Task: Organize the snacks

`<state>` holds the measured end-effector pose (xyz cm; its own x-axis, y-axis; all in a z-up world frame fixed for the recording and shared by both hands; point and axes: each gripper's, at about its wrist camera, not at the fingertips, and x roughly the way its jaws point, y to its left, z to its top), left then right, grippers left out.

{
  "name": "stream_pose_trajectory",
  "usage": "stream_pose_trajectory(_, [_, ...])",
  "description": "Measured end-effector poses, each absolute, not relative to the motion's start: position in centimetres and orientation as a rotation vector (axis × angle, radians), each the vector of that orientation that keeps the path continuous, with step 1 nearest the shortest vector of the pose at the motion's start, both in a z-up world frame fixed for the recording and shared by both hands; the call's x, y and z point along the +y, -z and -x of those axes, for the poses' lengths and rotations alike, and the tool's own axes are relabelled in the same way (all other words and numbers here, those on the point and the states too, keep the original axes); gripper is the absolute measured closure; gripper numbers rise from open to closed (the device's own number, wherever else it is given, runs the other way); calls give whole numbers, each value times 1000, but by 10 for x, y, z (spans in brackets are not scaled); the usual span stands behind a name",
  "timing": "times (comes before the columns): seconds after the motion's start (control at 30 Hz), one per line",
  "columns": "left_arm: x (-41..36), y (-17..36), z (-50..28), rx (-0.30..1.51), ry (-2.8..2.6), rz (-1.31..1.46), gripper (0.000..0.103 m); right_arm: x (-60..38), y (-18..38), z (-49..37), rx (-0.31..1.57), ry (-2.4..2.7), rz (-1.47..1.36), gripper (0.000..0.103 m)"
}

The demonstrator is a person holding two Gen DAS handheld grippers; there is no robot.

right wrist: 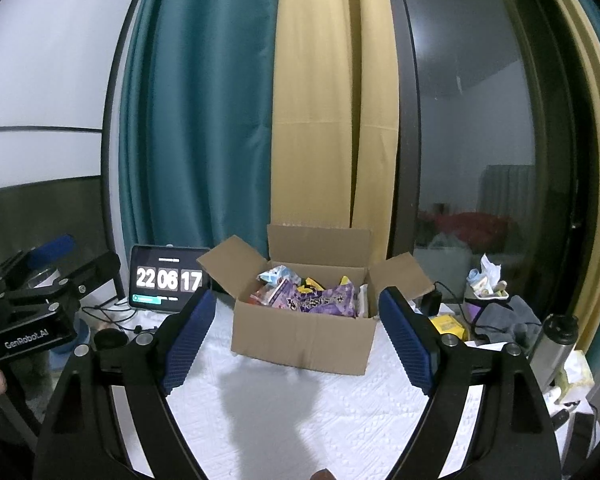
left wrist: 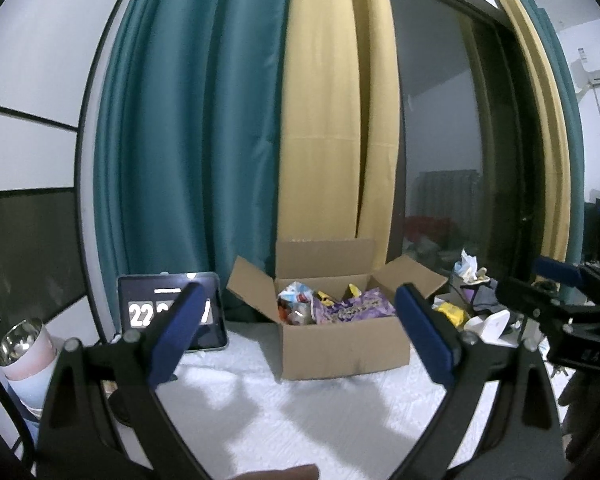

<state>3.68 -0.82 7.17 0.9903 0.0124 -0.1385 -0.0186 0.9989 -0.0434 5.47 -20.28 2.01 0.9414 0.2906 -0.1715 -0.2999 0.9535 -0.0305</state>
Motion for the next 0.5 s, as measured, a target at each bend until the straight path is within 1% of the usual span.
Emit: stream_pose_trajectory(0.5, [-9, -74, -34, 139, -11, 41, 7, -211, -23, -53, 158, -288, 44, 17])
